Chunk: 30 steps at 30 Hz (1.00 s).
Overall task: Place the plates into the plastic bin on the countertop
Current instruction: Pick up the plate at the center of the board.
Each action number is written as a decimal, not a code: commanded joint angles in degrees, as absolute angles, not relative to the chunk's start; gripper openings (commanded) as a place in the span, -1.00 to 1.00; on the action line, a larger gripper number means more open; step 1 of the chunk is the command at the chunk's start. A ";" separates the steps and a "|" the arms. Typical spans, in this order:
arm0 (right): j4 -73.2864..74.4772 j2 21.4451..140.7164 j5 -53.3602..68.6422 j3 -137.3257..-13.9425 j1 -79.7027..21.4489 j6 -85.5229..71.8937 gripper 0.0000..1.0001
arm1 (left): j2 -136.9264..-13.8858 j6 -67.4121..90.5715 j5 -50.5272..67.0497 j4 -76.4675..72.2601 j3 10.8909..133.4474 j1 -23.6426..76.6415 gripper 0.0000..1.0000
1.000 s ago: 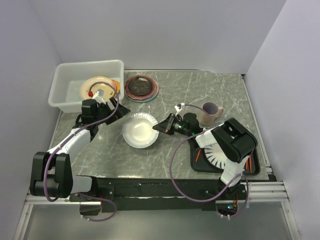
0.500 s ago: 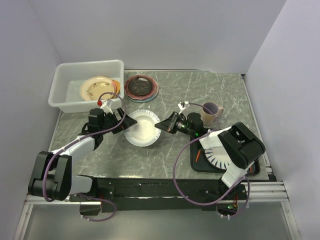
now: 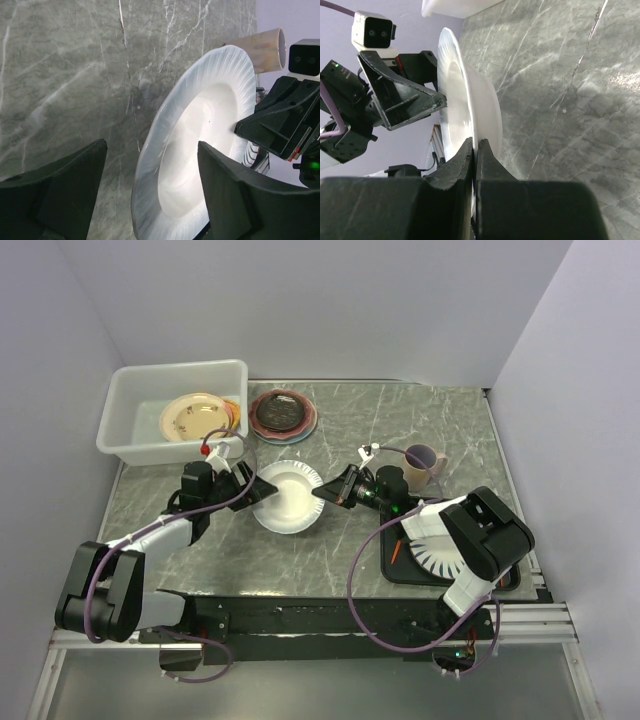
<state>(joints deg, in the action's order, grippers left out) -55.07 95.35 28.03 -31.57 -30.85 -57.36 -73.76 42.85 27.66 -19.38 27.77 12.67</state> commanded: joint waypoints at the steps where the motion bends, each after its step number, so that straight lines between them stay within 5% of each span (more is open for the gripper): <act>1: -60.91 91.23 27.60 -32.26 -30.41 -57.83 -1.00 | -72.95 43.07 29.18 -22.59 27.07 13.10 0.45; 12: -60.73 91.05 27.42 -31.99 -30.41 -57.66 -1.00 | -75.23 45.35 31.29 -27.60 25.05 13.45 -0.96; 23: -61.08 92.98 28.12 -32.87 -30.41 -57.92 -0.99 | -75.94 45.44 30.15 -27.34 25.14 13.71 -0.99; 30: -61.61 94.66 28.92 -33.57 -30.24 -58.45 -0.81 | -75.76 45.61 29.71 -27.33 25.49 13.71 -0.99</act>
